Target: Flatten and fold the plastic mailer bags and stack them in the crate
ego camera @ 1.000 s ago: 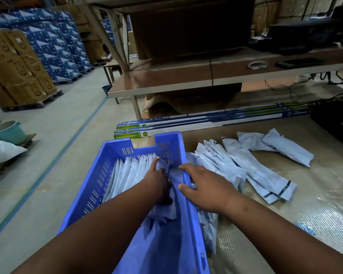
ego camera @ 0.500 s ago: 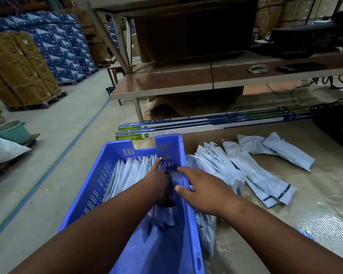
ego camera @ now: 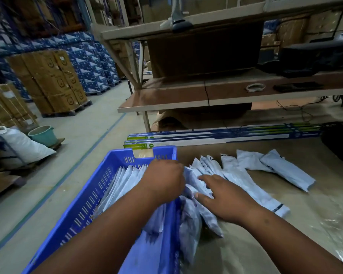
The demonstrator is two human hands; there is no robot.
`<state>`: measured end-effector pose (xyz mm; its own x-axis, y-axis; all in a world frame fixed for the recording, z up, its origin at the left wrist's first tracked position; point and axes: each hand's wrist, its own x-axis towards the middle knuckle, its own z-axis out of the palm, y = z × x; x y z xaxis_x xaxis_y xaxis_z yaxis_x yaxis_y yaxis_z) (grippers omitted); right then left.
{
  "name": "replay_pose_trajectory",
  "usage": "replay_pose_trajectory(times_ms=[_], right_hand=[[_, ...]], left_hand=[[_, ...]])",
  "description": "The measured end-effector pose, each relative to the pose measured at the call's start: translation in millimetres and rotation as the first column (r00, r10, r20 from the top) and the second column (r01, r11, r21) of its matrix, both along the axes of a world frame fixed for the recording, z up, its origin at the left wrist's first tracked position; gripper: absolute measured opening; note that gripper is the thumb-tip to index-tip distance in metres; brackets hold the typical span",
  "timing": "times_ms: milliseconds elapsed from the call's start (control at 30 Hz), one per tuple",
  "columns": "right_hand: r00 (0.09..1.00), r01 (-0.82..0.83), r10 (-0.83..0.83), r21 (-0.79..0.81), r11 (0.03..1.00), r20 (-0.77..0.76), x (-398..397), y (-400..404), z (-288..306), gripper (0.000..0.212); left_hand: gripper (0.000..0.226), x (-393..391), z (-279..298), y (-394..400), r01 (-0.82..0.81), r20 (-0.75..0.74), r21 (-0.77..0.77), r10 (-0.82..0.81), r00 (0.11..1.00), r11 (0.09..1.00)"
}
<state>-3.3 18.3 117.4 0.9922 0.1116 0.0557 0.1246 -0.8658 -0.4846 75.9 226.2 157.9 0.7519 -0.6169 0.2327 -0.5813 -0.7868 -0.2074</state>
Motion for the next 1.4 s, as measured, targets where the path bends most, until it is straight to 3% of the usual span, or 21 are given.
replay_pose_trajectory(times_ms=[67, 167, 367, 533, 733, 800, 900, 967, 1033, 1100, 1133, 1267, 1400], right_hand=[[0.999, 0.032, -0.033, -0.011, 0.999, -0.010, -7, -27, -6, 0.062], [0.996, 0.083, -0.085, -0.071, 0.994, -0.025, -20, -74, -26, 0.054], [0.978, 0.160, -0.196, -0.349, 0.923, -0.071, -34, -172, -100, 0.049], [0.983, 0.131, -0.166, -0.343, 0.930, -0.074, -28, -204, -141, 0.057], [0.994, 0.111, -0.109, -0.334, 0.936, 0.024, -28, -220, -167, 0.041], [0.993, 0.109, -0.098, -0.217, 0.970, 0.060, -33, -230, -168, 0.038], [0.993, 0.070, -0.088, 0.214, 0.974, 0.077, -49, -250, -159, 0.029], [0.994, 0.087, -0.107, 0.486, 0.870, 0.013, -67, -265, -147, 0.019], [0.977, 0.209, -0.120, 0.698, 0.685, -0.175, -87, -280, -132, 0.018], [0.928, 0.351, -0.090, 0.765, 0.539, -0.362, -106, -297, -123, 0.023], [0.905, 0.391, -0.093, 0.725, 0.567, -0.415, -114, -306, -121, 0.025], [0.868, 0.383, -0.175, 0.402, 0.832, -0.465, -137, -336, -128, 0.013], [0.879, 0.338, -0.206, 0.259, 0.905, -0.430, -150, -338, -134, 0.012]], left_hand=[[0.019, -20, -2, -31, 0.080, 0.007, -0.058, -0.079, 0.997, 0.995], [0.029, -40, -22, -84, 0.134, -0.042, -0.016, -0.135, 0.990, 0.991], [0.039, -66, -78, -175, 0.076, -0.173, -0.010, -0.076, 0.982, 0.997], [0.058, -78, -105, -211, -0.028, -0.219, 0.000, 0.027, 0.975, 1.000], [0.049, -93, -117, -219, -0.110, -0.196, 0.003, 0.109, 0.975, 0.994], [0.051, -98, -124, -219, -0.120, -0.183, 0.008, 0.119, 0.976, 0.993], [0.041, -110, -134, -221, -0.108, -0.166, -0.048, 0.099, 0.981, 0.993], [0.039, -118, -135, -224, -0.084, -0.128, -0.141, 0.066, 0.990, 0.987], [0.035, -125, -136, -227, -0.054, -0.097, -0.258, 0.030, 0.995, 0.965], [0.025, -129, -138, -230, 0.018, -0.052, -0.346, -0.039, 0.998, 0.938], [0.021, -131, -141, -233, 0.065, -0.021, -0.361, -0.078, 0.997, 0.930], [0.025, -147, -164, -249, 0.214, 0.013, -0.326, -0.222, 0.975, 0.921], [0.046, -183, -205, -250, 0.181, -0.135, -0.310, -0.231, 0.963, 0.933]])
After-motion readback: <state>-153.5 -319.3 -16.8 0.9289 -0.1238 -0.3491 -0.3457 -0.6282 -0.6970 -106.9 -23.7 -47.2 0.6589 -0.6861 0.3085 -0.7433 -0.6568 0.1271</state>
